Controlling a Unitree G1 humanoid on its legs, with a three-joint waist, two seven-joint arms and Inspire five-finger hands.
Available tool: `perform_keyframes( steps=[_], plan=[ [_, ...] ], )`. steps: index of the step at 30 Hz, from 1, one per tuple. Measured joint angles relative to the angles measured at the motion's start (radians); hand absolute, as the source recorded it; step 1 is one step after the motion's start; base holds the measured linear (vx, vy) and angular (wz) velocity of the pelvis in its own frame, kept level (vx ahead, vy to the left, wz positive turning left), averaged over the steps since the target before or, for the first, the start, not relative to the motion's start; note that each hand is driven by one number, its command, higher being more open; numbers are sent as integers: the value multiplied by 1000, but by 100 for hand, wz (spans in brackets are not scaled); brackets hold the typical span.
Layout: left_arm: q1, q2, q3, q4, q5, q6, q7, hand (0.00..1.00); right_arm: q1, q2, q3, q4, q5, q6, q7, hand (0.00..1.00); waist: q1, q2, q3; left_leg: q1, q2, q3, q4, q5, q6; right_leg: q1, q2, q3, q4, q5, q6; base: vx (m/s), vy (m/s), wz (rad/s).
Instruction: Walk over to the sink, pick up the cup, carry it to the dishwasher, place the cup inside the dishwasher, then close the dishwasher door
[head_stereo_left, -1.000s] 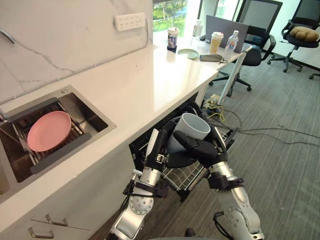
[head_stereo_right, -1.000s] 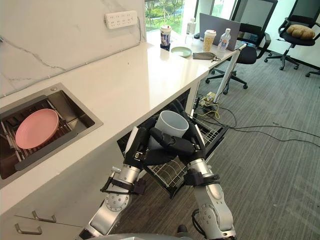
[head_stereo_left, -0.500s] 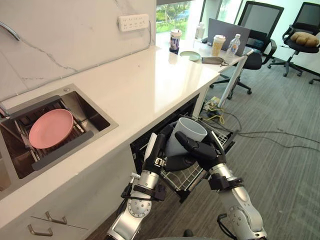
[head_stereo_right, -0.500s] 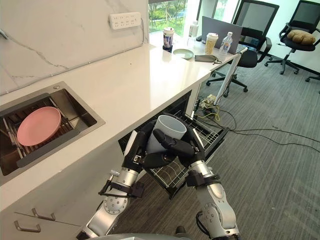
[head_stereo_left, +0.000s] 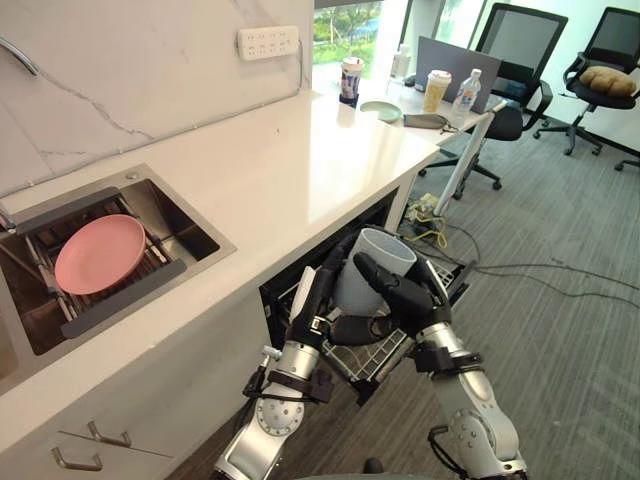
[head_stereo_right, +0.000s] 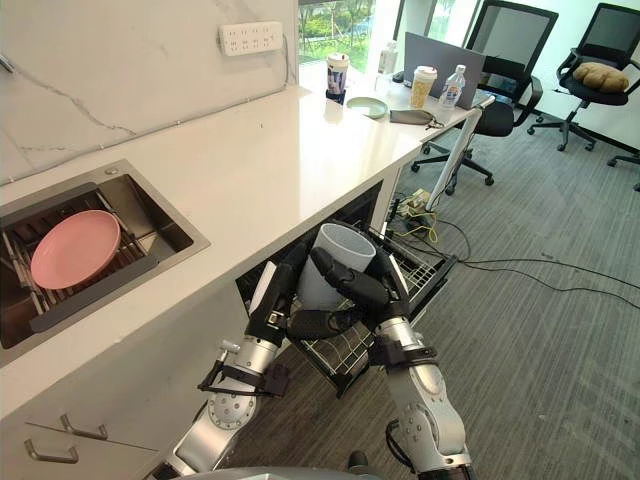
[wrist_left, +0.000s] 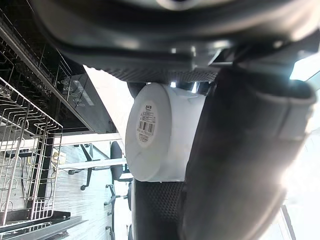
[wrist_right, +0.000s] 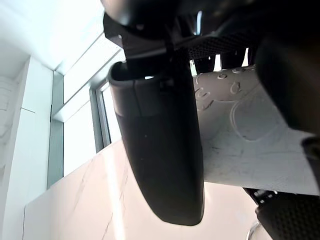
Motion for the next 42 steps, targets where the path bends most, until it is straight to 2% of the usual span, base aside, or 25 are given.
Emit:
perform_keyframes(
  steps=[8,12,20,26,28,32,35,37,42],
  plan=[
    [32,-5,-6,-18,-4,-1,-19,100,-9,38,-76,24,12,-2,-58,0,2,0,0,-2,0,-2,0,0,0,-1,0,-2,-1,0,0,0,0,0],
    [39,-11,24,-18,-36,-1,-19,100,-9,39,-117,38,31,-7,-86,0,1,0,0,-2,1,-1,0,0,0,-1,0,-2,-1,0,0,0,0,0],
    [58,-39,99,-18,-121,-1,-42,100,-8,64,-192,41,56,-55,-137,0,2,1,0,-5,0,-3,-2,0,0,-2,0,-6,-1,0,0,0,0,0],
    [79,-37,94,9,-220,13,-204,100,-8,66,-249,46,73,-63,-160,0,2,1,0,-6,0,-5,-1,0,0,-2,0,-8,-1,0,0,0,0,0],
    [79,-29,60,55,-243,49,-290,100,-9,64,-272,57,79,-64,-166,0,2,2,-1,-9,0,-5,-1,0,0,-4,0,-8,-1,-1,0,0,0,0],
    [80,10,-32,148,-242,124,-379,100,-15,20,-274,126,75,-65,-163,0,-1,3,-1,-13,4,-4,-1,0,0,-9,-1,-8,-2,0,1,0,0,0],
    [87,21,-52,192,-236,161,-386,100,-26,-9,-271,207,43,-52,-161,0,-1,3,-1,-13,4,-5,-1,1,-1,-9,-1,-8,-3,0,1,0,0,0],
    [88,33,-48,213,-230,165,-379,100,-29,-24,-269,253,19,-47,-155,0,-1,7,-2,-13,-2,-15,-4,5,0,-3,-1,-18,-7,0,1,-4,-5,14],
    [124,45,55,278,-193,173,-271,100,-52,-69,-268,391,-76,-27,-120,0,1,21,-5,-10,-13,-70,-51,49,-2,21,-4,-76,-34,11,-4,-41,-50,34]
  ],
)
